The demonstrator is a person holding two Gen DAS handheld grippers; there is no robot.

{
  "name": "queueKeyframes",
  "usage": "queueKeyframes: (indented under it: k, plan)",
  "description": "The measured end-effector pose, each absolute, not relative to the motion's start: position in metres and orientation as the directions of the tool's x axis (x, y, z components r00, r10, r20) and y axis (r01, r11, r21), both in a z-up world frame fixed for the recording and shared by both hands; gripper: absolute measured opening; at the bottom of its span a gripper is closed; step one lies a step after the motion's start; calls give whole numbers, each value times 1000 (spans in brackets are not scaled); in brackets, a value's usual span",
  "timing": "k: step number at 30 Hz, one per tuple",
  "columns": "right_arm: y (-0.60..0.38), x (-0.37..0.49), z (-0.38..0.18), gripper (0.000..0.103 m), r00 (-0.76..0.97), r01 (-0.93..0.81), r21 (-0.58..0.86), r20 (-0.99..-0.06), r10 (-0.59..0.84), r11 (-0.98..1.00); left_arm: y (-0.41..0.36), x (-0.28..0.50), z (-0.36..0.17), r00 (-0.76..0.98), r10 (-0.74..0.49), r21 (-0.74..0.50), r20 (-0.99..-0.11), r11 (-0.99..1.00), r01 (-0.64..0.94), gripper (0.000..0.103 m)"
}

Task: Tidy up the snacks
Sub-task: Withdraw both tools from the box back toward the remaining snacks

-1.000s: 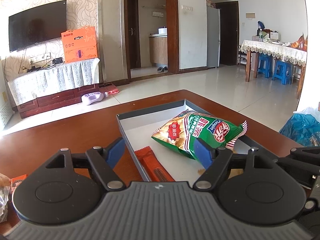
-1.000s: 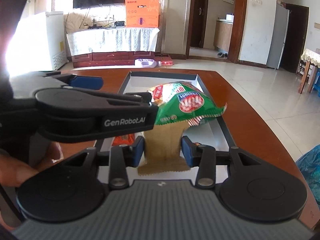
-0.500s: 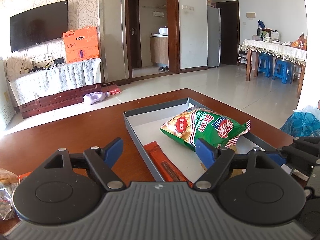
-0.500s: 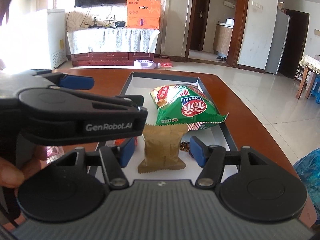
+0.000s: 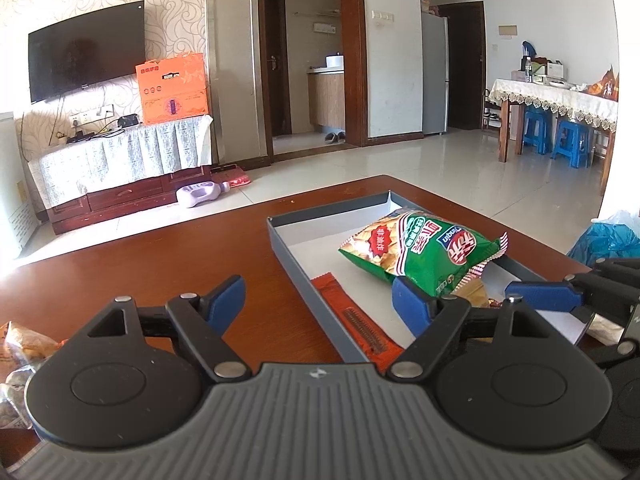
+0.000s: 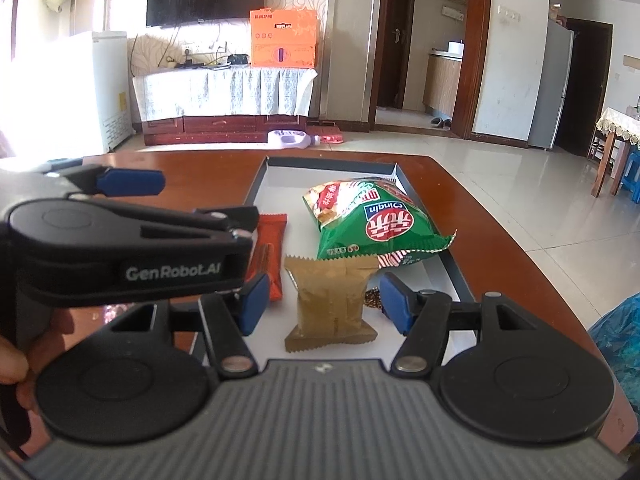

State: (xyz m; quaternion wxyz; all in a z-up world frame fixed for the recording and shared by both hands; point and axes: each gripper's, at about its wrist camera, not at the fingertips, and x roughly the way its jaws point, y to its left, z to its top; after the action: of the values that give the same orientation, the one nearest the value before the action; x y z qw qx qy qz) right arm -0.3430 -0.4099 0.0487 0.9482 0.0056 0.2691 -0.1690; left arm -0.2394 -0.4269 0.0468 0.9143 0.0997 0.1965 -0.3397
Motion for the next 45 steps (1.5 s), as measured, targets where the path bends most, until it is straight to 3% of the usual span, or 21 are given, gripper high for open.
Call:
queueKeyframes:
  k: [25, 33, 45]
  plan:
    - [-384, -353, 58, 64, 833, 291, -120, -456, -313, 949, -384, -255, 58, 712, -557, -3, -428, 789, 615, 85]
    - [-362, -350, 61, 63, 863, 220, -153, -430, -266, 963, -348, -251, 61, 759, -497, 18, -421, 832, 555, 85]
    - [-347, -345, 63, 63, 871, 184, -148, -434, -231, 972, -307, -227, 40, 782, -393, 44, -483, 882, 469, 85]
